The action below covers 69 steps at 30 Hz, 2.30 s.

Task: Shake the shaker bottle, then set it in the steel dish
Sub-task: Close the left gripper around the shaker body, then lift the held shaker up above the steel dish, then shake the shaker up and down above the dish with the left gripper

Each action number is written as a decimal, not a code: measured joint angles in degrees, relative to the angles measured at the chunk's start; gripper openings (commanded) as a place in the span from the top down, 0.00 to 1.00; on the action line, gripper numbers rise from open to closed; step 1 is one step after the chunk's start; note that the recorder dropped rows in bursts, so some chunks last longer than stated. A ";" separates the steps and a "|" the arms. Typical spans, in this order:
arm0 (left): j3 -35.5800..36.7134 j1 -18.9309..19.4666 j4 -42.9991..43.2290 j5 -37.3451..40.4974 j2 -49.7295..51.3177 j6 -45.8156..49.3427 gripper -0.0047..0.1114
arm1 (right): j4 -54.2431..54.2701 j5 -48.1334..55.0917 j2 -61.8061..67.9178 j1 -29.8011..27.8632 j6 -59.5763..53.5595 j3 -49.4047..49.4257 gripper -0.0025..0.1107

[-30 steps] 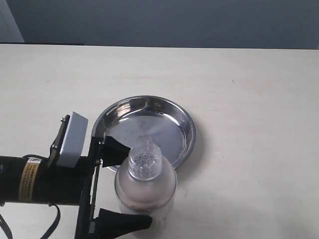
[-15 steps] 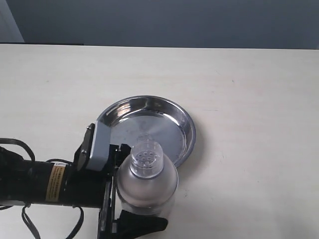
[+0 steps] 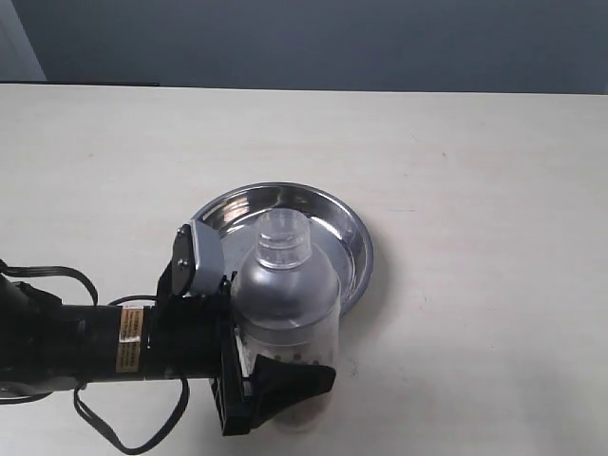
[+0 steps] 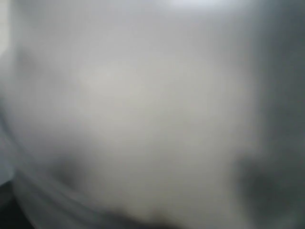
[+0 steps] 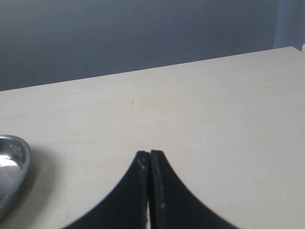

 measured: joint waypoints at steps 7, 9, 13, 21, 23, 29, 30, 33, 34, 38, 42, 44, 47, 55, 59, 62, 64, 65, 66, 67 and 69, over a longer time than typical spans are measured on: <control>0.00 -0.09 2.94 0.68 -0.53 -0.56 0.95 | 0.00 0.00 0.00 0.00 0.00 0.00 0.99; 0.00 -0.09 3.18 0.68 -0.55 -0.56 0.95 | 0.00 0.00 0.00 0.00 0.00 0.00 0.99; 0.00 -0.09 3.18 0.68 -0.55 -0.45 0.95 | 0.00 0.00 0.00 0.00 0.00 0.00 0.99; -0.11 -0.09 3.28 2.71 -10.28 -3.31 0.96 | 0.00 0.00 0.00 0.00 0.00 0.00 0.99; -1.18 -0.09 3.28 2.74 -16.18 -5.11 0.96 | 0.00 0.00 0.00 0.00 0.00 0.00 0.99; -12.37 -0.28 -6.58 28.99 -35.19 0.82 0.96 | 0.00 0.00 0.00 0.00 0.00 0.00 0.99; -15.36 0.09 -13.27 35.73 -36.78 3.65 0.96 | 0.00 0.00 0.00 0.00 0.00 0.00 0.99; -19.10 0.83 -28.29 46.59 -37.28 6.67 0.96 | 0.00 0.00 0.00 0.00 0.00 0.00 0.99; -18.19 0.29 -29.43 48.16 -36.10 7.13 0.96 | 0.00 0.00 0.00 0.00 0.00 0.00 0.99; -13.59 -3.02 -28.44 53.58 -28.78 7.95 0.96 | 0.00 0.00 0.00 0.00 0.00 0.00 0.99; -19.38 -3.32 -28.58 59.06 -33.74 8.11 0.96 | 0.00 0.00 0.00 0.00 0.00 0.00 0.99; -23.47 -3.55 -30.52 57.20 -37.38 7.47 0.96 | 0.00 0.00 0.00 0.00 0.00 0.00 0.99; -21.03 -4.14 -32.40 51.71 -35.61 6.70 0.96 | 0.00 0.00 0.00 0.00 0.00 0.00 0.99; -20.97 -5.64 -30.48 58.94 -34.29 3.09 0.96 | 0.00 0.00 0.00 0.00 0.00 0.00 0.99; -15.36 -6.74 -31.70 50.19 -26.86 1.12 0.96 | 0.00 0.00 0.00 0.00 0.00 0.00 0.99; -15.39 -6.93 -28.12 56.88 -25.59 -2.01 0.96 | 0.00 0.00 0.00 0.00 0.00 0.00 0.99; -18.95 -6.93 -26.90 58.06 -29.66 -2.63 0.96 | 0.00 0.00 0.00 0.00 0.00 0.00 0.99; -20.27 -6.93 -26.92 56.43 -31.26 -2.63 0.96 | 0.00 0.00 0.00 0.00 0.00 0.00 0.99; -20.23 -6.93 -27.03 54.03 -31.53 -2.88 0.96 | 0.00 0.00 0.00 0.00 0.00 0.00 0.99; -19.63 -6.98 -27.03 51.02 -31.11 -2.87 0.96 | 0.00 0.00 0.00 0.00 0.00 0.00 0.99; -17.03 -7.08 -26.92 49.93 -26.95 -3.50 0.96 | 0.00 0.00 0.00 0.00 0.00 0.00 0.99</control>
